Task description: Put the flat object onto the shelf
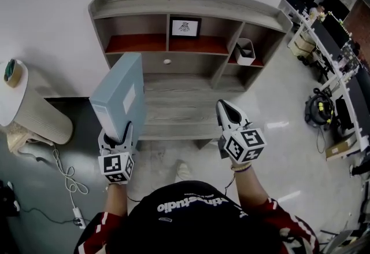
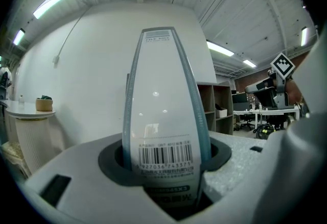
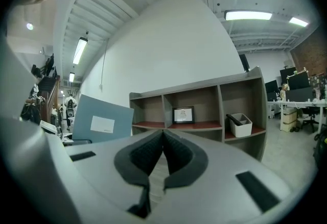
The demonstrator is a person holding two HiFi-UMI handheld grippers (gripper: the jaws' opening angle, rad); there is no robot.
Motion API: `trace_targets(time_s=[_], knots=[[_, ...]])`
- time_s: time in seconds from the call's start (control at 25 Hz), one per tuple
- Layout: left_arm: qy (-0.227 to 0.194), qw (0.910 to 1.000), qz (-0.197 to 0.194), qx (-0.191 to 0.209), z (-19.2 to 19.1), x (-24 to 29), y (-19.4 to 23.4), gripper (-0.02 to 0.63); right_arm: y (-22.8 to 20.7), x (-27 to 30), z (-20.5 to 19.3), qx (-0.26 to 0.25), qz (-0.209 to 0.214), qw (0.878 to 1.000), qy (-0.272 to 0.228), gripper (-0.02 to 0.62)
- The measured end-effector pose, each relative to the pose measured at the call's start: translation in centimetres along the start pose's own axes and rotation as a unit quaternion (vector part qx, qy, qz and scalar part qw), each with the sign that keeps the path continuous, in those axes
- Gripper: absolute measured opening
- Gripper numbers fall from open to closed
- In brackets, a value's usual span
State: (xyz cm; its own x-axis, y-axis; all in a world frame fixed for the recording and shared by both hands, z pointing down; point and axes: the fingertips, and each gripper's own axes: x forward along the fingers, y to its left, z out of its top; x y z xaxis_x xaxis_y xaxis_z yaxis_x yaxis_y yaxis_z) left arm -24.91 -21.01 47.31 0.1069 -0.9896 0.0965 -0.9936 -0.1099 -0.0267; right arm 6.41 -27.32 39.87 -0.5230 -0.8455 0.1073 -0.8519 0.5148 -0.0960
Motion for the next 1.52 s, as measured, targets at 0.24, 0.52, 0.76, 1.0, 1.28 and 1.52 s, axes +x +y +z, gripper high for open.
trace_targets(time_s=[0.24, 0.52, 0.76, 1.0, 1.28, 1.52], knots=[[0.016, 0.9997, 0.016, 0.004, -1.7, 2.9, 0.1, 0.268, -1.6, 2.3, -0.4, 0.003, 0.012, 1.0, 0.002, 0.003], [0.032, 0.9991, 0.026, -0.001, -4.5, 5.4, 0.0, 0.268, -2.5, 3.7, -1.2, 0.007, 0.024, 1.0, 0.006, 0.003], [0.044, 0.9985, 0.028, 0.018, -7.0, 7.7, -1.1, 0.268, -3.5, 4.7, -2.1, 0.008, 0.027, 1.0, 0.012, 0.003], [0.052, 0.9979, 0.039, 0.007, -8.7, 9.8, -1.2, 0.268, -4.1, 5.3, -2.3, 0.001, 0.032, 0.999, 0.019, 0.003], [0.06, 0.9968, 0.051, 0.009, -10.5, 12.2, -1.0, 0.268, -4.5, 6.2, -2.7, -0.001, 0.037, 0.999, 0.027, 0.003], [0.07, 0.9964, 0.046, 0.012, -11.9, 13.6, -1.3, 0.268, -5.3, 7.6, -3.1, 0.002, 0.038, 0.999, 0.034, 0.003]])
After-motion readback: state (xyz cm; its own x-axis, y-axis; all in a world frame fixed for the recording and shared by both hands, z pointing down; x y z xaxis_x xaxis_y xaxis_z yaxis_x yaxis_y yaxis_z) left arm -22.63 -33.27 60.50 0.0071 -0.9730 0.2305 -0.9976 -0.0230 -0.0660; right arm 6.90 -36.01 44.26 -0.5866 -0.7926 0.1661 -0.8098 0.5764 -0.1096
